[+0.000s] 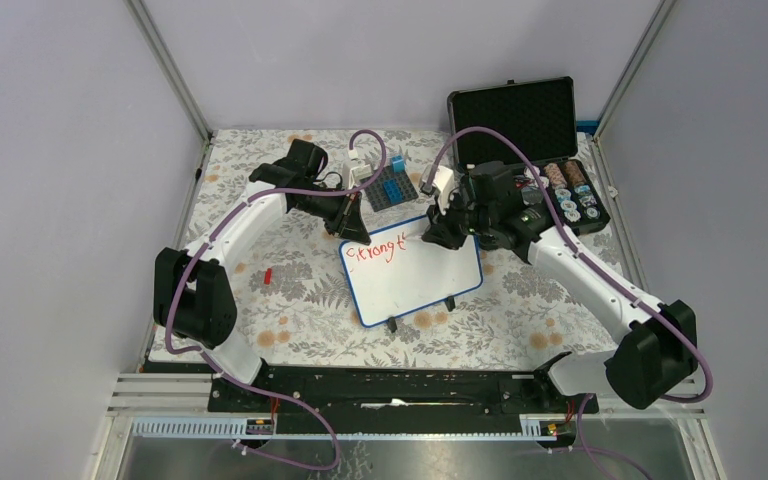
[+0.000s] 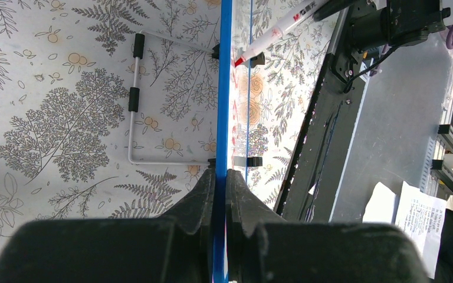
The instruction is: Write a sentence on the whiteboard
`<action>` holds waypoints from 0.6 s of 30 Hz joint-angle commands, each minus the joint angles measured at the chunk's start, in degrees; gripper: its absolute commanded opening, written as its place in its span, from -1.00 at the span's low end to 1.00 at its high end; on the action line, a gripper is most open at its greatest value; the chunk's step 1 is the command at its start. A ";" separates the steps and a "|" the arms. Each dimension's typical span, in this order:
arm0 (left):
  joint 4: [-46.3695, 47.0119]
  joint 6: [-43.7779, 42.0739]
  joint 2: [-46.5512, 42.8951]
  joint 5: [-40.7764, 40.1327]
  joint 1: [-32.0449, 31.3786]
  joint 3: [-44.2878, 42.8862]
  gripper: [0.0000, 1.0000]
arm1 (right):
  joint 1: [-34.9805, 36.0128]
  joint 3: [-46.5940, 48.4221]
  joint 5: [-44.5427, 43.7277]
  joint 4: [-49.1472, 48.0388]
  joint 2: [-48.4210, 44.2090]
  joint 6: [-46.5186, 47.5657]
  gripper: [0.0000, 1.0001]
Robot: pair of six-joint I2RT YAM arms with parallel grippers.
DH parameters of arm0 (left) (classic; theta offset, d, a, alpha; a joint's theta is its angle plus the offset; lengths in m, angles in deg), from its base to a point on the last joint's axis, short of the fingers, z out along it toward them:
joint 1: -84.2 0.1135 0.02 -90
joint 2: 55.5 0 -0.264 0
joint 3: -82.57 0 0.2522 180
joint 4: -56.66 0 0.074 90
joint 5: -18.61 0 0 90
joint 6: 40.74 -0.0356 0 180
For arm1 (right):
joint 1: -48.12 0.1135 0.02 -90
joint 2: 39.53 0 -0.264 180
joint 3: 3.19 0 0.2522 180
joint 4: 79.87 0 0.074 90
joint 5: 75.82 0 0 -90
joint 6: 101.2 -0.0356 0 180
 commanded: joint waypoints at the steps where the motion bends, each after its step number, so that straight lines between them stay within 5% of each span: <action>1: 1.89 -1.25 -1.10 -1.68 -0.16 -0.08 -1.00 | -0.27 -2.36 -0.01 -1.24 -1.45 -0.09 -1.00; 18: 1.88 -1.01 -0.94 -1.30 -0.16 -0.33 -1.00 | -0.27 -2.41 2.93 0.52 -3.88 -0.40 -1.00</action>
